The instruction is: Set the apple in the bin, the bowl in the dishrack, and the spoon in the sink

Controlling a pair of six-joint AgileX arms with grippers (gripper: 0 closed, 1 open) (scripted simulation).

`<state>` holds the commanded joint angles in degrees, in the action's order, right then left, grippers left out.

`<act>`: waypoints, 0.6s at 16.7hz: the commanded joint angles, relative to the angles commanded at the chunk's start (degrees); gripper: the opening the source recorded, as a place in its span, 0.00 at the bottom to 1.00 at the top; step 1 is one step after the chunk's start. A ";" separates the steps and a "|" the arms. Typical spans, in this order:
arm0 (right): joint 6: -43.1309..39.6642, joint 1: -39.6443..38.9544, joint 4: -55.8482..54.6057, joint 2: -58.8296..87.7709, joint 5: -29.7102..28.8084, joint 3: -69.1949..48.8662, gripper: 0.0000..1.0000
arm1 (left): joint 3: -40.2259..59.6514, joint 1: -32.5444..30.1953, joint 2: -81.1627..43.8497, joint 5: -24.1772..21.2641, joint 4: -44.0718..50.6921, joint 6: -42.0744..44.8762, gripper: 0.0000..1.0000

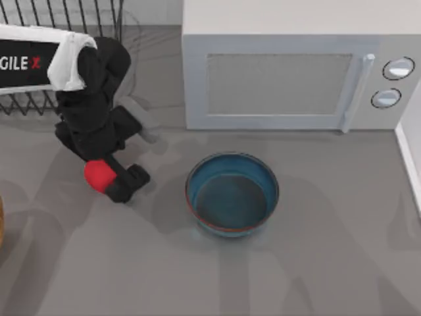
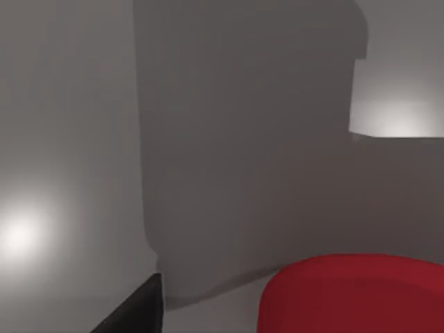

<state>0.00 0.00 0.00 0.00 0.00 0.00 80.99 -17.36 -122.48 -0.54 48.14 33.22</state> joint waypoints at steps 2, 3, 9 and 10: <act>0.00 0.00 0.00 0.00 0.00 0.00 1.00 | 0.00 0.00 0.00 0.00 0.00 0.00 0.55; 0.00 0.00 0.00 0.00 0.00 0.00 1.00 | 0.00 0.00 0.00 0.00 0.00 0.00 0.47; 0.00 0.00 0.00 0.00 0.00 0.00 1.00 | 0.00 0.00 0.00 0.00 0.00 0.00 0.02; 0.00 0.00 0.00 0.00 0.00 0.00 1.00 | 0.00 0.00 0.00 0.00 0.00 0.00 0.00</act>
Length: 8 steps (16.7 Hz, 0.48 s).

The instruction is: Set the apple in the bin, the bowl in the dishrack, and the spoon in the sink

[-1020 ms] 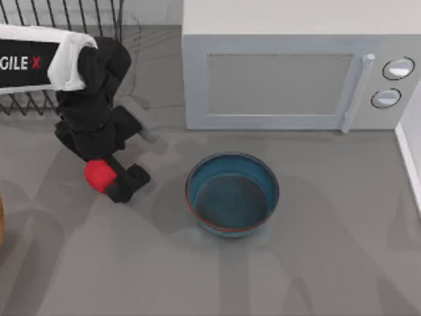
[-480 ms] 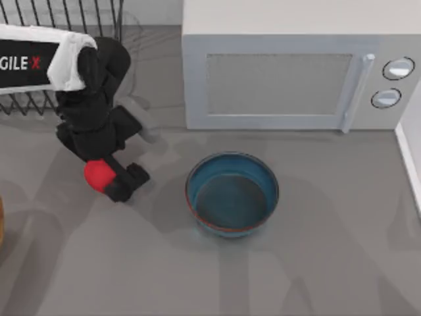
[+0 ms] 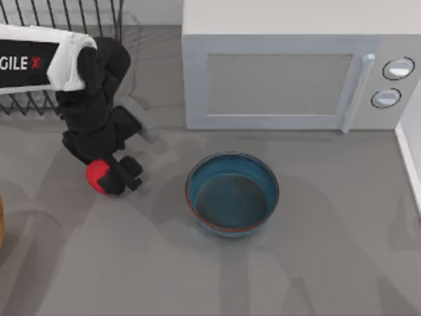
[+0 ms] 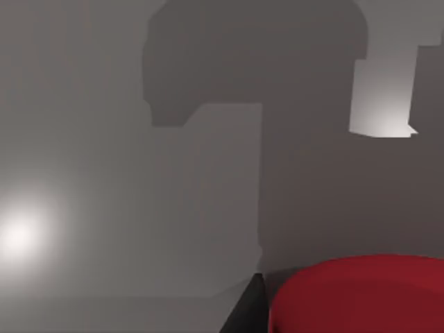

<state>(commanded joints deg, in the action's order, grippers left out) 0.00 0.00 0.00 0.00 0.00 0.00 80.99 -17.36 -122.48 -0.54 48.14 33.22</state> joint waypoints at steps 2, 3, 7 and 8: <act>0.00 0.00 0.00 0.00 0.00 0.00 1.00 | 0.00 0.00 0.00 0.00 0.00 0.00 0.00; 0.00 0.00 0.00 0.00 0.00 0.00 1.00 | 0.00 0.00 0.00 0.00 0.00 0.00 0.00; 0.00 0.00 0.00 0.00 0.00 0.00 1.00 | 0.00 0.00 0.00 0.00 0.00 0.00 0.00; 0.00 0.00 0.00 0.00 0.00 0.00 1.00 | 0.25 -0.13 1.04 -0.35 0.50 -0.17 0.00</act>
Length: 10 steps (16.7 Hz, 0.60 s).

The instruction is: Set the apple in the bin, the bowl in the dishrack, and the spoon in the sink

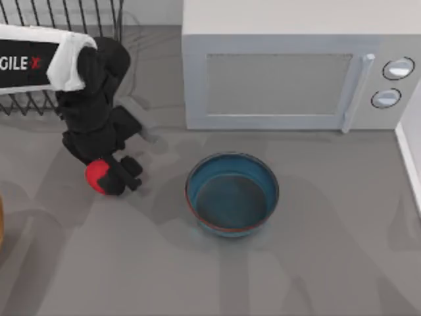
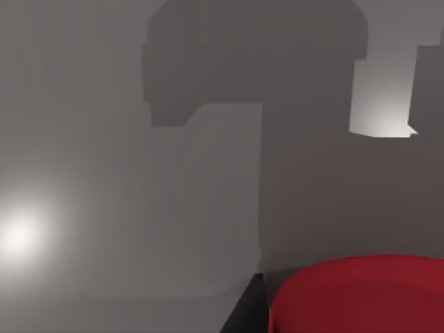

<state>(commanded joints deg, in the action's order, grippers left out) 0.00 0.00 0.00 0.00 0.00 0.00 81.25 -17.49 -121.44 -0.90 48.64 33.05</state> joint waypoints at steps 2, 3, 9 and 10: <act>0.00 0.00 0.00 0.00 0.00 0.00 1.00 | 0.85 -0.02 0.18 0.02 0.95 0.02 0.00; 0.00 0.00 0.00 0.00 0.00 0.00 1.00 | 1.97 -0.07 0.53 0.03 2.33 0.06 0.00; 0.00 0.00 0.00 0.00 0.00 0.00 1.00 | 11.82 -0.19 4.73 0.03 17.57 -0.07 0.00; 0.00 0.00 0.00 0.00 0.00 0.00 1.00 | 13.09 -0.16 5.44 0.04 19.14 -0.14 0.00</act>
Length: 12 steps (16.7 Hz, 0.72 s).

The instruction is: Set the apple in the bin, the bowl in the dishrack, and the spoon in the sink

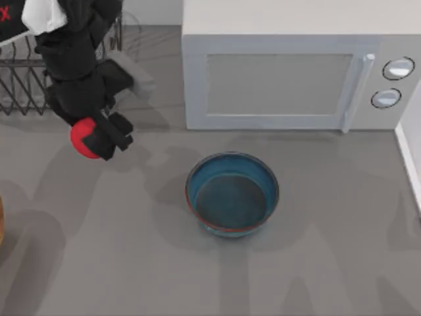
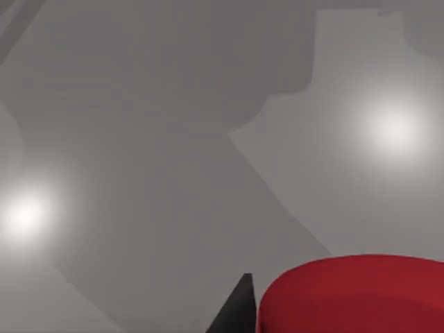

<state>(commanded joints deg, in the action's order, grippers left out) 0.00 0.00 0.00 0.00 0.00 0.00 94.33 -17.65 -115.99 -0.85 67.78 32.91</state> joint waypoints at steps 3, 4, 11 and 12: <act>0.00 0.00 0.00 0.00 0.00 0.00 1.00 | 1.18 0.03 0.77 0.01 1.33 -0.08 0.00; 0.00 0.00 0.00 0.00 0.00 0.00 1.00 | 1.18 0.03 0.77 0.01 1.33 -0.08 0.00; 0.00 0.00 0.00 0.00 0.00 0.00 1.00 | -0.35 4.39 3.09 0.05 3.84 9.52 0.00; 0.00 0.00 0.00 0.00 0.00 0.00 1.00 | -1.02 5.89 4.17 0.07 4.65 13.21 0.00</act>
<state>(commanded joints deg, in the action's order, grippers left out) 0.00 0.00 0.00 0.00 0.00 0.00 93.31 -11.76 -111.83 -0.79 72.43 46.12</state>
